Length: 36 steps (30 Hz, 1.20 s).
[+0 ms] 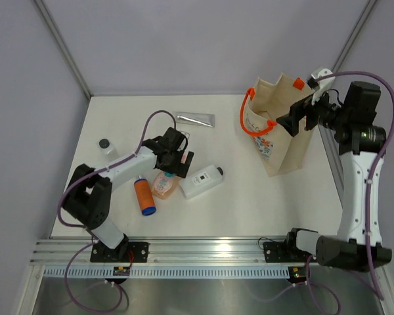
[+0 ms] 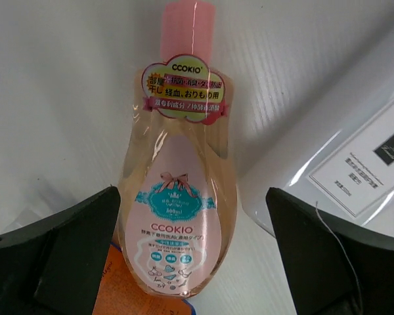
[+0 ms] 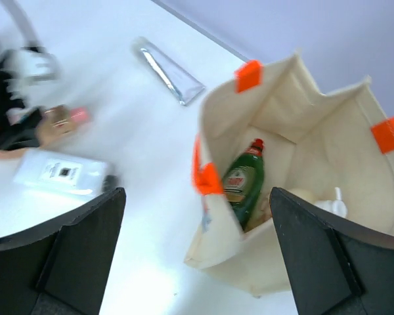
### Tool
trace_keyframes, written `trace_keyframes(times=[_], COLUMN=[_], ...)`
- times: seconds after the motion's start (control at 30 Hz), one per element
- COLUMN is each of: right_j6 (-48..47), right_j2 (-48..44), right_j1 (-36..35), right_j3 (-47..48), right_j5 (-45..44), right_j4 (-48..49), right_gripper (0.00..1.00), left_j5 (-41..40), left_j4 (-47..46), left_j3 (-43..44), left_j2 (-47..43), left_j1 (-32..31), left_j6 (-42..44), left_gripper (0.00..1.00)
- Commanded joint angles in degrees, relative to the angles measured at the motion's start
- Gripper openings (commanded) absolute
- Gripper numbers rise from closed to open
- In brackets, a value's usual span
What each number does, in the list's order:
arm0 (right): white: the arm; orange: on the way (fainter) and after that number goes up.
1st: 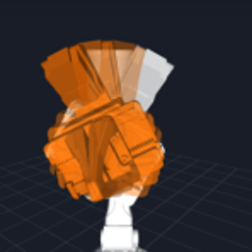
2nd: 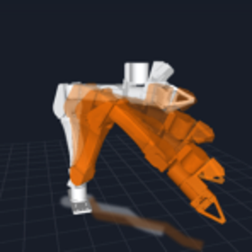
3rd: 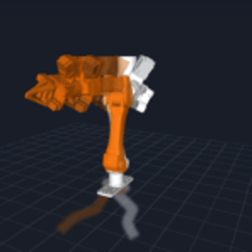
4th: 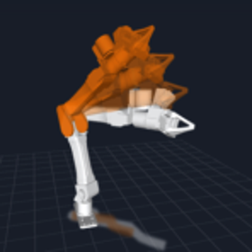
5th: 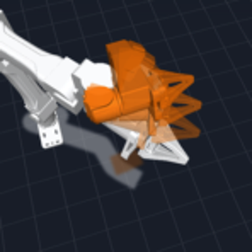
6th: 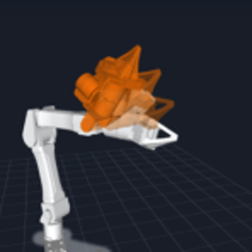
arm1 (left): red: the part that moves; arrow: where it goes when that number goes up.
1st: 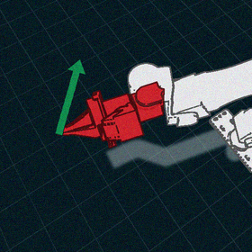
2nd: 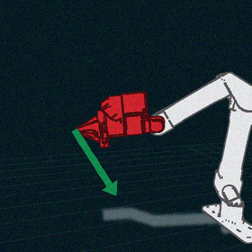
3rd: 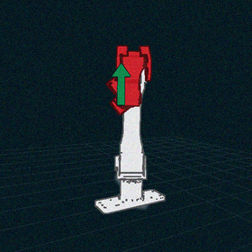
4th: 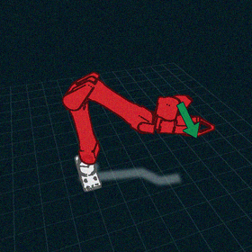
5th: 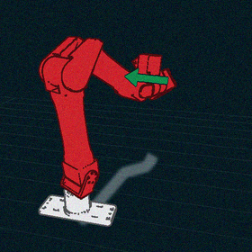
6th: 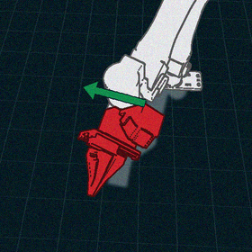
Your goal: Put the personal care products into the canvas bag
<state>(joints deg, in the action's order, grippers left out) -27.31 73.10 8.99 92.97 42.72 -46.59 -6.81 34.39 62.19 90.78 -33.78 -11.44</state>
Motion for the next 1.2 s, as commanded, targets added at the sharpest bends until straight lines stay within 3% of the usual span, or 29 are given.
trace_keyframes(times=[0.0,0.23,0.47,0.5,0.6,0.67,0.73,0.8,0.93,1.0,1.17], right_j6=[-1.4,-0.7,-3.3,-3.9,-4.4,-3.7,0.5,3.9,18.8,21.7,26.8], right_j2=[-10.0,-20.5,-21.7,-21.8,-21.8,-21.8,-21.8,-21.6,-20.3,-17.6,-14.0], right_j1=[0.0,-0.1,-0.6,-0.6,-1.8,-3.6,-8.4,-14.2,-20.5,-23.1,-32.8], right_j3=[-8.9,-26.2,-32.3,-32.3,-32.1,-32.1,-32.7,-33.5,-35.8,-34.9,-33.9], right_j5=[13.8,23.9,25.3,25.7,26.1,25.2,21.9,18.3,14.5,10.0,-9.2], right_j4=[-1.6,1.0,0.2,-0.3,-2.3,-2.4,-0.1,4.5,14.7,16.4,23.5], right_gripper=[0.99,1.0,0.99,1.0,0.99,0.99,0.99,1.0,1.0,1.0,0.97], left_j5=[-1.4,-0.9,4.4,5.2,9.1,11.5,14.6,17.9,23.1,26.7,33.7], left_j4=[0.2,-2.0,-2.3,-2.3,-3.3,-4.2,-5.7,-8.4,-15.5,-20.6,-31.2], left_j3=[4.8,7.1,5.8,5.9,5.9,6.3,7.1,8.5,10.5,11.4,11.2], left_j2=[6.5,13.3,13.6,12.8,7.8,3.0,0.1,-3.8,-7.5,-7.6,-4.9], left_j1=[1.0,2.8,4.7,4.7,4.9,4.9,5.0,5.0,5.0,5.0,4.9], left_j6=[3.2,4.0,3.4,3.3,2.1,1.1,-1.5,-4.3,-16.2,-21.0,-35.8], left_gripper=[0.99,0.97,0.65,0.5,0.31,0.26,0.19,0.17,0.13,0.11,0.09])
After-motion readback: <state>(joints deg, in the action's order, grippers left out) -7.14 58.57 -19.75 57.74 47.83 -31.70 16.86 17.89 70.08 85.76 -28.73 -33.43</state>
